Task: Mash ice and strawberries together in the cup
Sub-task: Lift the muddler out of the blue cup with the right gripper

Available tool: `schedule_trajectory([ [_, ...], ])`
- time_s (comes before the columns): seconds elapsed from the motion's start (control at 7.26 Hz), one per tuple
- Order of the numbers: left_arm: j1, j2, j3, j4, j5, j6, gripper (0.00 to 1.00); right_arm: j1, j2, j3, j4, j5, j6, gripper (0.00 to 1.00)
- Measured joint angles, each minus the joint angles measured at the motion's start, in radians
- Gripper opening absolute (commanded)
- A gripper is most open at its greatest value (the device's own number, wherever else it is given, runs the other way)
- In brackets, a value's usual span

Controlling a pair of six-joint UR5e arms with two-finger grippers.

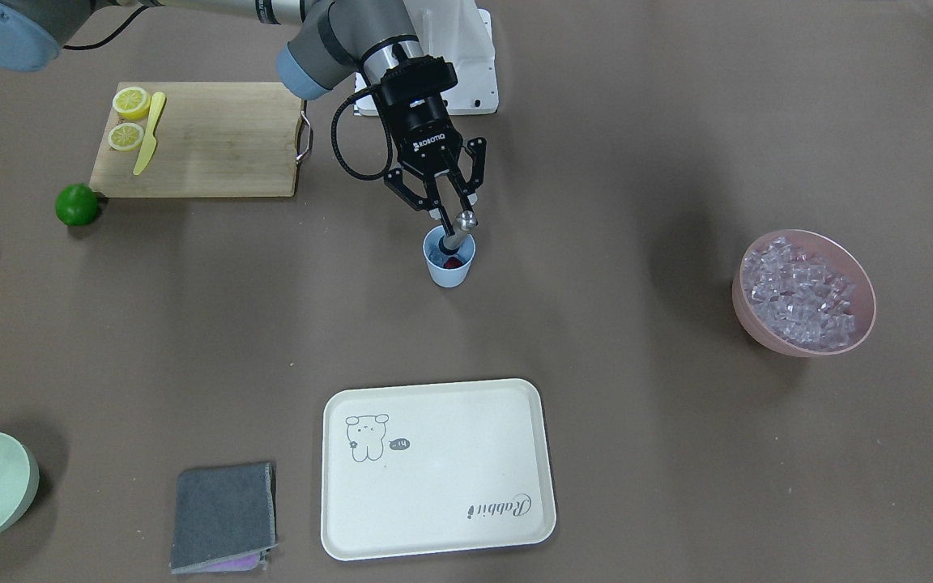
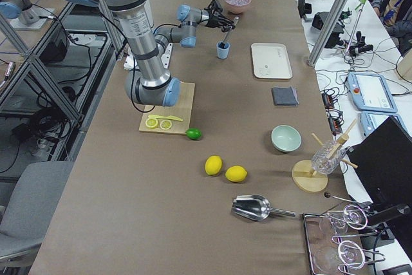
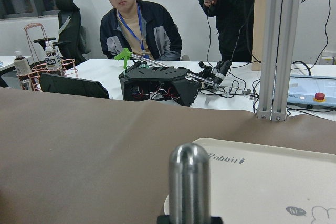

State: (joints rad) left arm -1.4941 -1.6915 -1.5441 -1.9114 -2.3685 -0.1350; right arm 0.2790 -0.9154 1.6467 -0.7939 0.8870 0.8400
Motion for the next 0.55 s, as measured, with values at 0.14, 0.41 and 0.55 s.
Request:
schedule_trajectory([
  [0.14,0.000,-0.004,-0.002,0.000,0.000,0.000,0.98,0.033,-0.007,0.030,0.000,0.060,-0.003,0.00],
  [0.41,0.000,-0.013,-0.003,0.000,0.000,-0.001,0.98,0.143,-0.035,0.081,0.000,0.242,-0.002,0.00],
  [0.55,0.000,-0.016,-0.004,0.000,0.000,-0.001,0.98,0.229,-0.054,0.100,-0.002,0.383,0.007,0.00],
])
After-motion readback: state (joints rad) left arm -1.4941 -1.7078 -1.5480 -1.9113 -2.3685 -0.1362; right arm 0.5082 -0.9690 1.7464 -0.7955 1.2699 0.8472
